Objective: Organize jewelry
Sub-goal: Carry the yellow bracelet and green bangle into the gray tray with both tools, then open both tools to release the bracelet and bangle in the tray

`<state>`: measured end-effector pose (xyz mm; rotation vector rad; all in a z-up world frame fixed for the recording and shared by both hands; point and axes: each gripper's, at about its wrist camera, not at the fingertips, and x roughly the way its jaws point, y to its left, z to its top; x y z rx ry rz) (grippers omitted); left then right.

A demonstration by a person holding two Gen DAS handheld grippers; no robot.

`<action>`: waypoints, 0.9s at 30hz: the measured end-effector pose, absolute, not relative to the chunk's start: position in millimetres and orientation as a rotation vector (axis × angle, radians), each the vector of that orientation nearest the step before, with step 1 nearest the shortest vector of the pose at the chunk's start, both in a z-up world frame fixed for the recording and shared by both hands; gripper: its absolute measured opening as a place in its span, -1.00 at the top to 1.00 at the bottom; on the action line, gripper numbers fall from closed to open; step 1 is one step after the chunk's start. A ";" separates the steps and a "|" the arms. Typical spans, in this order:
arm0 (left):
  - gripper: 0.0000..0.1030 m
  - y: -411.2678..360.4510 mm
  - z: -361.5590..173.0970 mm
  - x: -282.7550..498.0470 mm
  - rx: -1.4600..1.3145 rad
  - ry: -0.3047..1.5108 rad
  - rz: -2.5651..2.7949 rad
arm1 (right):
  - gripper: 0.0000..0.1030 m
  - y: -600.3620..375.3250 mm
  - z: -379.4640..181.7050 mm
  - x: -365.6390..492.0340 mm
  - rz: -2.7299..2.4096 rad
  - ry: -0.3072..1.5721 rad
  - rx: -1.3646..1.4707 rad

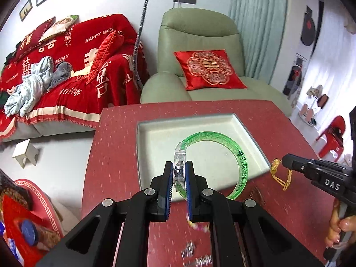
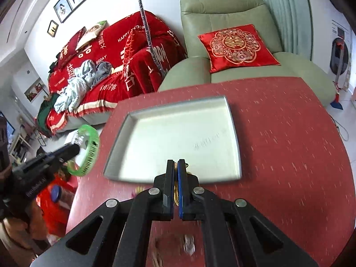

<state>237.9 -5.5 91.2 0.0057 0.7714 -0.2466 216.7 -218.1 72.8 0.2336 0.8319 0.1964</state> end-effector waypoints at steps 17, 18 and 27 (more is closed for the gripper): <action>0.45 -46.4 -9.2 341.6 0.097 0.910 -0.156 | 0.95 -228.8 -21.1 341.6 0.132 0.967 0.286; 0.45 -48.8 -14.1 342.3 0.111 0.919 -0.150 | 0.95 -229.0 -24.9 342.2 0.132 0.973 0.283; 0.44 -61.6 -29.6 341.1 0.220 0.925 -0.099 | 0.93 -232.3 -43.7 337.6 0.123 1.013 0.281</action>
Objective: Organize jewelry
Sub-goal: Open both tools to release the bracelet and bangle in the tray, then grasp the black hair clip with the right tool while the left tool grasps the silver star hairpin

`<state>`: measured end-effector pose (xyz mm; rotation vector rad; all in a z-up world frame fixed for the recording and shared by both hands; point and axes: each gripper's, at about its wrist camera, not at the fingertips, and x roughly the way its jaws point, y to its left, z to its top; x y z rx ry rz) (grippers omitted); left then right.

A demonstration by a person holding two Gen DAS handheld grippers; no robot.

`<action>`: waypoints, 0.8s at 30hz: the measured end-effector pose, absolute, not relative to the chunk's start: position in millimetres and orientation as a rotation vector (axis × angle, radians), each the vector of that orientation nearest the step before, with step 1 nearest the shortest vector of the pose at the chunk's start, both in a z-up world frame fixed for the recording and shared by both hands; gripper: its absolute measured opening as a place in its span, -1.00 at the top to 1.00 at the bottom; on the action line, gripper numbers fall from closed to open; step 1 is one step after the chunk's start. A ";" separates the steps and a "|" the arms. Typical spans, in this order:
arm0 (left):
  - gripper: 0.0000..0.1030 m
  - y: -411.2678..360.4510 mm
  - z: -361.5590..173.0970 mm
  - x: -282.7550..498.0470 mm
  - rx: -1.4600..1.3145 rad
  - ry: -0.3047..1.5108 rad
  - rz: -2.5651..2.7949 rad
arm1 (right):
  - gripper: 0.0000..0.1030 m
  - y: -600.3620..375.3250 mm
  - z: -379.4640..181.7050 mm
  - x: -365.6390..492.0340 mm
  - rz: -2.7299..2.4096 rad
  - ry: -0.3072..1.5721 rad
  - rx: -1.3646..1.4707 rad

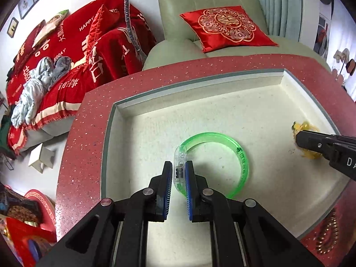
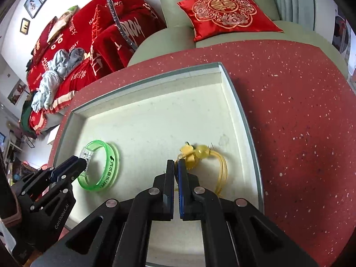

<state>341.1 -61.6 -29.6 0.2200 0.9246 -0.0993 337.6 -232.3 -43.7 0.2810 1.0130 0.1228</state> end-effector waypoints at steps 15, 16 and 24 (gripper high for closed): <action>-1.00 -34.4 7.4 312.9 0.104 0.829 -0.085 | -0.14 -244.6 1.1 282.7 0.169 0.914 0.410; -1.00 -32.7 11.5 306.6 0.102 0.821 -0.094 | -0.28 -243.8 4.9 274.5 0.169 0.908 0.403; -1.00 -15.8 27.1 236.4 0.098 0.814 -0.184 | -0.38 -231.7 21.8 200.2 0.188 0.889 0.331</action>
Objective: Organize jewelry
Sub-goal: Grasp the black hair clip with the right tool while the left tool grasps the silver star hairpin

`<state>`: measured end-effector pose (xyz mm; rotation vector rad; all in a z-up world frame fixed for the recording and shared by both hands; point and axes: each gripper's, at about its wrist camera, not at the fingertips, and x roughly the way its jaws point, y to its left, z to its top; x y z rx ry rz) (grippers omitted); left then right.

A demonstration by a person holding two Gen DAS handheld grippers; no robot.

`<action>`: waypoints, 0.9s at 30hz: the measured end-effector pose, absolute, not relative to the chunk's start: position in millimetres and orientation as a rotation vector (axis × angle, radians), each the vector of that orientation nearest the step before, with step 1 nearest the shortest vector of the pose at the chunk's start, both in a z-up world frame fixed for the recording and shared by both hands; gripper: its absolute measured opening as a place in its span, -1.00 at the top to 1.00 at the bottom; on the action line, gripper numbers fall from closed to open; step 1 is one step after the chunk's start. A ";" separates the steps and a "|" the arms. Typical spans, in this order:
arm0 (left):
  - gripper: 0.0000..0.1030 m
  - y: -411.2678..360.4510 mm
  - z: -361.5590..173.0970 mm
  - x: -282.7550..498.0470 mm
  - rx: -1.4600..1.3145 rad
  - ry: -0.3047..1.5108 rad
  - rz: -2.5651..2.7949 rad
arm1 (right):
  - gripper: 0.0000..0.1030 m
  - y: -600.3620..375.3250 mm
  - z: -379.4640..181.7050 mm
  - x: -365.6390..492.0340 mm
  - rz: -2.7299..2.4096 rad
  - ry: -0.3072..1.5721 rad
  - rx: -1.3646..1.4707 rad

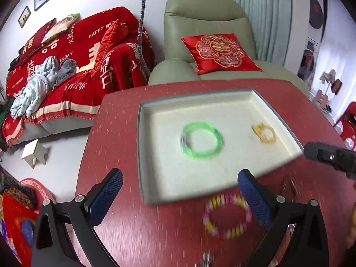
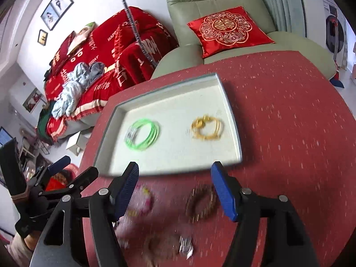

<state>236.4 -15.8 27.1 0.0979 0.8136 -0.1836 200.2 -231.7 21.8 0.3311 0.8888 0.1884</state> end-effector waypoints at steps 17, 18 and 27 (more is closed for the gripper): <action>-1.00 -7.0 -12.2 132.6 0.176 0.839 -0.276 | -0.38 -168.6 -25.4 41.1 0.397 0.997 0.120; -1.00 -8.2 -13.9 129.7 0.182 0.837 -0.286 | -0.38 -167.7 -27.1 36.8 0.406 1.000 0.117; -0.75 -21.3 -21.0 124.0 0.217 0.844 -0.323 | -0.38 -141.1 -39.9 6.1 0.449 1.020 0.028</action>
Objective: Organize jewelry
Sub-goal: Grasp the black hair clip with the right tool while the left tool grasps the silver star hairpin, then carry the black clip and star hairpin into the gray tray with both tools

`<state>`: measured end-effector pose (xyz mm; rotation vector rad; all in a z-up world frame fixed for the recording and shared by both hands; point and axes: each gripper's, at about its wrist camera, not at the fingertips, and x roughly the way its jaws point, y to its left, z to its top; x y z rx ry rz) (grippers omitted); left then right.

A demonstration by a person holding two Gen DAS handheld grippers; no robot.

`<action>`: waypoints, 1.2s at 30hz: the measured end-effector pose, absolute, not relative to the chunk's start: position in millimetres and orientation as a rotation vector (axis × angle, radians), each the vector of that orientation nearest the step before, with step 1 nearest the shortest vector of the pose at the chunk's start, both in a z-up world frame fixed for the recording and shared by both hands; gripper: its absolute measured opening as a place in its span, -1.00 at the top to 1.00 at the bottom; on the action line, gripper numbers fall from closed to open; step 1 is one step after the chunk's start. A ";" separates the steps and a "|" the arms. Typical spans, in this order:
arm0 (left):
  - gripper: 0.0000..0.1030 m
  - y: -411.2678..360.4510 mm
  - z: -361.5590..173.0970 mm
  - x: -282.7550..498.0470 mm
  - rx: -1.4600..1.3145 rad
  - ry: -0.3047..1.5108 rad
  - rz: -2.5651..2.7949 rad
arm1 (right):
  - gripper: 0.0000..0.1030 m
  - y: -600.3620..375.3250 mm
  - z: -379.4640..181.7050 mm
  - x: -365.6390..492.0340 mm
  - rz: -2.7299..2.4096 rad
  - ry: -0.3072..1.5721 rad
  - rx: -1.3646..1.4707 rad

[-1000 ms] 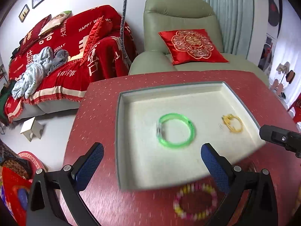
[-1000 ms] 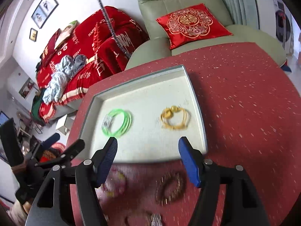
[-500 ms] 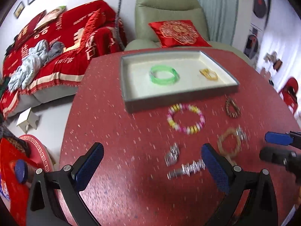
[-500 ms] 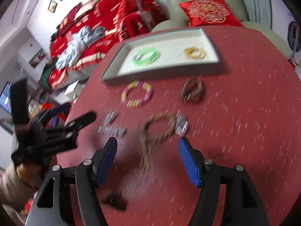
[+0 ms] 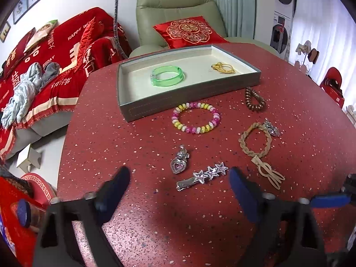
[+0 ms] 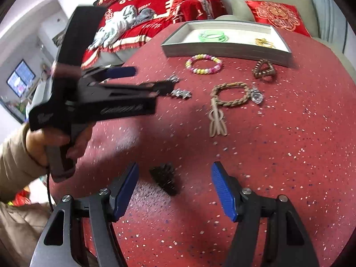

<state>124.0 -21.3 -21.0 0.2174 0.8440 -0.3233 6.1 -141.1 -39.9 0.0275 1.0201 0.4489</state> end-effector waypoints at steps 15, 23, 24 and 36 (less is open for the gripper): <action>0.02 -37.9 -35.4 117.9 0.283 0.879 -0.395 | 0.28 -113.6 -52.1 -0.2 0.361 1.033 -0.082; 0.54 -32.8 -33.1 115.5 0.234 0.896 -0.412 | 0.63 -120.9 -53.3 5.2 0.337 1.036 -0.035; 0.54 -31.5 -32.9 115.2 0.221 0.899 -0.411 | 0.63 -121.8 -53.2 4.7 0.337 1.036 -0.031; 0.64 -16.6 -24.8 112.8 0.098 0.925 -0.416 | 0.63 -143.3 -40.6 13.7 0.311 1.006 0.078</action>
